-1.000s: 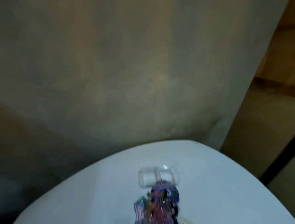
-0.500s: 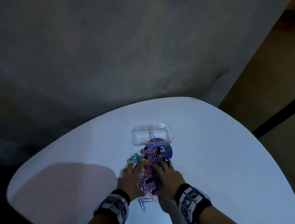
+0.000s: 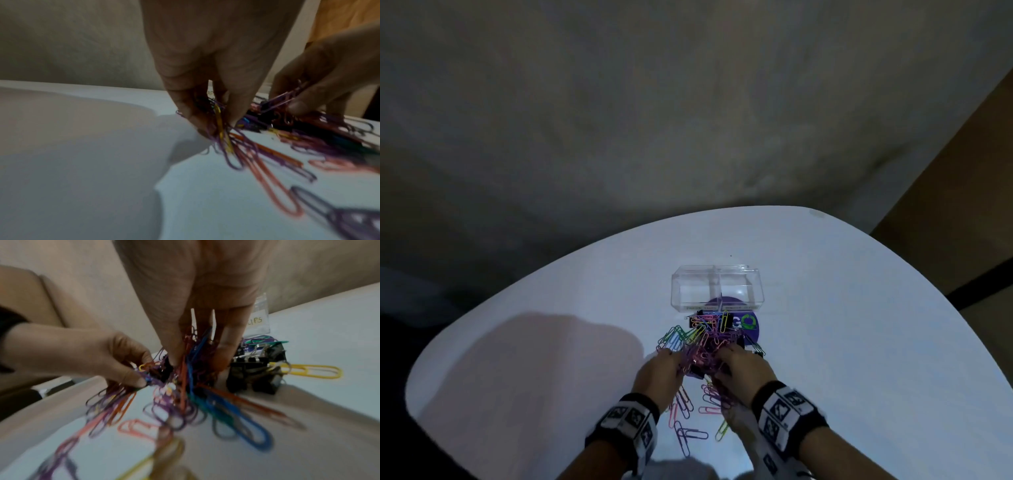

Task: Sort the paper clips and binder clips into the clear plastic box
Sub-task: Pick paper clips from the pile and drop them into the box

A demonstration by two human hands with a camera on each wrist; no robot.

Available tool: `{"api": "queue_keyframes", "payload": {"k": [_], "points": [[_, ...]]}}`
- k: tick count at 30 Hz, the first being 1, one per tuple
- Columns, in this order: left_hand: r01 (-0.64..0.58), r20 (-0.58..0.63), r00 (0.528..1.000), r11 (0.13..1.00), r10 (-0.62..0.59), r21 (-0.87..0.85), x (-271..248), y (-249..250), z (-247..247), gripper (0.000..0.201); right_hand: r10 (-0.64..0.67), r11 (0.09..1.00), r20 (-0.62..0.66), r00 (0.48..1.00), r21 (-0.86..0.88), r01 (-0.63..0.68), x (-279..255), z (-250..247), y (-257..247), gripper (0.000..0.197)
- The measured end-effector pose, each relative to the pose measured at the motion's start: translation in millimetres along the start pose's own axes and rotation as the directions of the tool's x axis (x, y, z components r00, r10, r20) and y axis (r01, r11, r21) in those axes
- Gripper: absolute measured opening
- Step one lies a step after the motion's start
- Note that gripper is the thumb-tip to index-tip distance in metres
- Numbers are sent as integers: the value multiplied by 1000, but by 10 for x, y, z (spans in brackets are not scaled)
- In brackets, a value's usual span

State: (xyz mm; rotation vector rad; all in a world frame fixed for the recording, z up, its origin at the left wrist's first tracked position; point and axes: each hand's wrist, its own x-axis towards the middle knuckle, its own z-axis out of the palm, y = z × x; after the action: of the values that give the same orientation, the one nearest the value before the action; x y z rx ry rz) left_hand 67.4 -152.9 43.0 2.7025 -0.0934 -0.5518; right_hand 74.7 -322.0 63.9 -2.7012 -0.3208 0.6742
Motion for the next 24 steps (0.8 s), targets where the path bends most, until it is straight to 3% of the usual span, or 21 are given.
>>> {"api": "queue_keyframes", "payload": {"k": [5, 7, 13, 18, 24], "points": [[13, 66, 998, 974, 3, -228, 28, -66, -148, 14, 59, 958, 97, 993, 275, -84, 89, -215, 130, 26], [4, 83, 996, 952, 22, -305, 40, -78, -231, 25, 68, 928, 117, 991, 358, -106, 84, -316, 161, 25], [-23, 65, 997, 938, 48, -346, 71, -19, -511, 17, 65, 846, 117, 991, 521, -117, 45, -572, 241, 9], [-66, -21, 998, 901, 63, -428, 68, 150, -864, 14, -16, 805, 82, 997, 592, -36, 18, -928, 100, 26], [-97, -216, 976, 843, -23, -529, 330, 274, -1284, 11, -29, 666, -18, 999, 746, 33, 285, -1476, -164, 11]]}}
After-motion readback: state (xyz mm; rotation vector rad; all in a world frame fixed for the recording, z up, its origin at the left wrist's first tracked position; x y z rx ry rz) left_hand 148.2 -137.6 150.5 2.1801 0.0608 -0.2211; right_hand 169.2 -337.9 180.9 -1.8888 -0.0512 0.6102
